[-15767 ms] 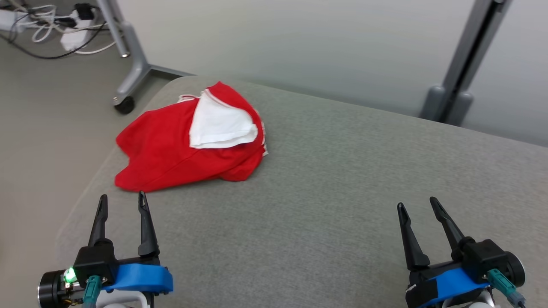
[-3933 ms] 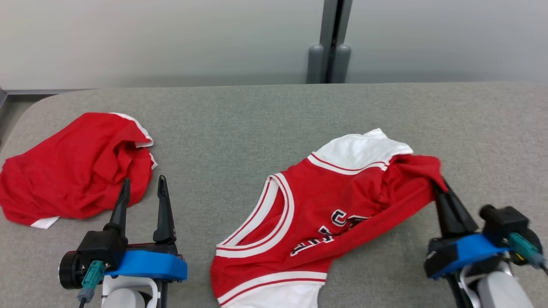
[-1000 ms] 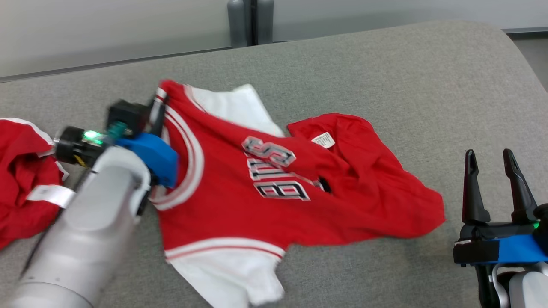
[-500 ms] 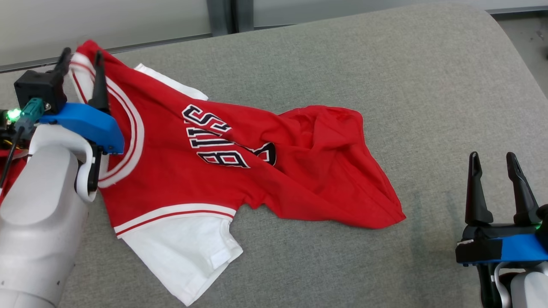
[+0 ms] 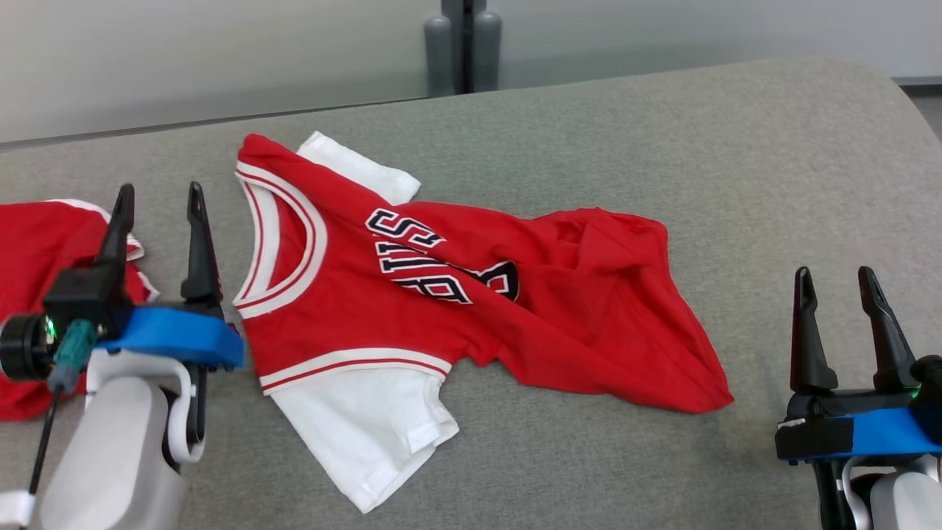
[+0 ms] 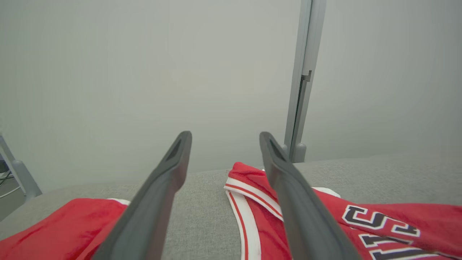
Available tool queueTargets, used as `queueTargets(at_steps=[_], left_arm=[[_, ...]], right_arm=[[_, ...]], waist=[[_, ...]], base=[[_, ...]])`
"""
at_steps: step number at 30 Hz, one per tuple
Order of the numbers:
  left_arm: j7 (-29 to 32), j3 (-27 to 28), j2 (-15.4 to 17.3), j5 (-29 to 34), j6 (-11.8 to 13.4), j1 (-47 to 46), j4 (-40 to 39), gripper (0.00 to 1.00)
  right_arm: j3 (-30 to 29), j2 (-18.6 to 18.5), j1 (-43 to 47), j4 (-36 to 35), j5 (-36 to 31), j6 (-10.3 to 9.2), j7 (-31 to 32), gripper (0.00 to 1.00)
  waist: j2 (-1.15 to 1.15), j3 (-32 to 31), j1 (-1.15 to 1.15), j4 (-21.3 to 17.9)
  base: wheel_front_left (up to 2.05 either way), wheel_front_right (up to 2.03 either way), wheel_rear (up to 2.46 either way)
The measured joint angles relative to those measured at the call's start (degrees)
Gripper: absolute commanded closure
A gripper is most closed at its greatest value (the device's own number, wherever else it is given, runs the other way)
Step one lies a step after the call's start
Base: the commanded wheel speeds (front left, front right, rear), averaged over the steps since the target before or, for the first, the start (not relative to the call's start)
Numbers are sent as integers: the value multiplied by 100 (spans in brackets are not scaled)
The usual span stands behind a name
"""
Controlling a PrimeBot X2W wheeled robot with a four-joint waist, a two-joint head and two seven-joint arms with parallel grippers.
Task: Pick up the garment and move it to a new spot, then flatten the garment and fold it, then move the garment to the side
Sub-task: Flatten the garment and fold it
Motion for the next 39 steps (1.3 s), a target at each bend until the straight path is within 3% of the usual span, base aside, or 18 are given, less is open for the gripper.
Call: queueTargets(at_steps=[11,17,27,39], left_arm=[[0,790,-790,620,1,1581,-1370,0],[1,928,-1088,869,-48,2186,-1684,0],[0,1107,-1270,1084,-238,2269,-1684,0],[0,1051,-1445,1211,-452,2009,-1570,0]], right_arm=[[46,1,222,27,-91,0,0,0],[81,0,301,109,-163,0,-1,0],[350,-4,176,500,-421,0,2,0],[832,-549,-1035,1945,-513,0,319,0]], waist=[[0,-298,-1,508],[0,-406,0,641],[0,-429,0,787],[0,-237,0,1114]], base=[[0,0,0],[0,0,0],[0,0,0],[0,0,0]])
